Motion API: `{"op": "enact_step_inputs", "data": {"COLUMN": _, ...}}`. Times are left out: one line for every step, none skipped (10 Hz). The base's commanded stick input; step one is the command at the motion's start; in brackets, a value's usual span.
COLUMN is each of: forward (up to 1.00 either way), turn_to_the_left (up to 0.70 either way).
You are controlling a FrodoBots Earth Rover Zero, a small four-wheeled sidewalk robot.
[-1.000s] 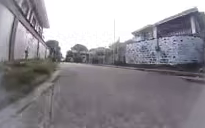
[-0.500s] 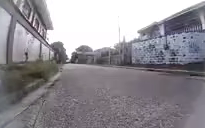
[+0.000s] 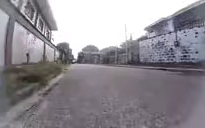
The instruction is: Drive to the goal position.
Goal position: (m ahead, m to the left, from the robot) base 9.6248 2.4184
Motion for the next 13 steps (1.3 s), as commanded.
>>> {"op": "enact_step_inputs", "data": {"forward": 1.00, "turn_to_the_left": 0.07}}
{"op": "enact_step_inputs", "data": {"forward": 1.00, "turn_to_the_left": 0.14}}
{"op": "enact_step_inputs", "data": {"forward": 1.00, "turn_to_the_left": 0.00}}
{"op": "enact_step_inputs", "data": {"forward": 1.00, "turn_to_the_left": 0.00}}
{"op": "enact_step_inputs", "data": {"forward": 1.00, "turn_to_the_left": 0.01}}
{"op": "enact_step_inputs", "data": {"forward": 1.00, "turn_to_the_left": 0.06}}
{"op": "enact_step_inputs", "data": {"forward": 1.00, "turn_to_the_left": 0.10}}
{"op": "enact_step_inputs", "data": {"forward": 1.00, "turn_to_the_left": 0.01}}
{"op": "enact_step_inputs", "data": {"forward": 1.00, "turn_to_the_left": 0.03}}
{"op": "enact_step_inputs", "data": {"forward": 1.00, "turn_to_the_left": 0.05}}
{"op": "enact_step_inputs", "data": {"forward": 1.00, "turn_to_the_left": 0.08}}
{"op": "enact_step_inputs", "data": {"forward": 1.00, "turn_to_the_left": 0.11}}
{"op": "enact_step_inputs", "data": {"forward": 1.00, "turn_to_the_left": 0.12}}
